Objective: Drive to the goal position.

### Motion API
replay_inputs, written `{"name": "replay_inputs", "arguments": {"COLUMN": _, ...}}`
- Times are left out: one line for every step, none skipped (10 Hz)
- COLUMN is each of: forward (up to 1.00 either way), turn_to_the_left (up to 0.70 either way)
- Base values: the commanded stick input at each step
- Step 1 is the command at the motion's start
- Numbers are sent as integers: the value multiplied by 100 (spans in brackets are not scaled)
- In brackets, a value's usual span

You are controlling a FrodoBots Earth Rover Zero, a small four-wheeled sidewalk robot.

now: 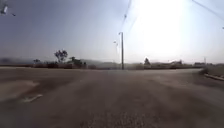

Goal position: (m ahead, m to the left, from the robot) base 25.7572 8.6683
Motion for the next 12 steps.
{"name": "replay_inputs", "arguments": {"forward": 85, "turn_to_the_left": 0}}
{"name": "replay_inputs", "arguments": {"forward": 85, "turn_to_the_left": 0}}
{"name": "replay_inputs", "arguments": {"forward": 85, "turn_to_the_left": 0}}
{"name": "replay_inputs", "arguments": {"forward": 85, "turn_to_the_left": 0}}
{"name": "replay_inputs", "arguments": {"forward": 85, "turn_to_the_left": 0}}
{"name": "replay_inputs", "arguments": {"forward": 85, "turn_to_the_left": 0}}
{"name": "replay_inputs", "arguments": {"forward": 85, "turn_to_the_left": 0}}
{"name": "replay_inputs", "arguments": {"forward": 85, "turn_to_the_left": 0}}
{"name": "replay_inputs", "arguments": {"forward": 85, "turn_to_the_left": 0}}
{"name": "replay_inputs", "arguments": {"forward": 85, "turn_to_the_left": 0}}
{"name": "replay_inputs", "arguments": {"forward": 85, "turn_to_the_left": 0}}
{"name": "replay_inputs", "arguments": {"forward": 85, "turn_to_the_left": 0}}
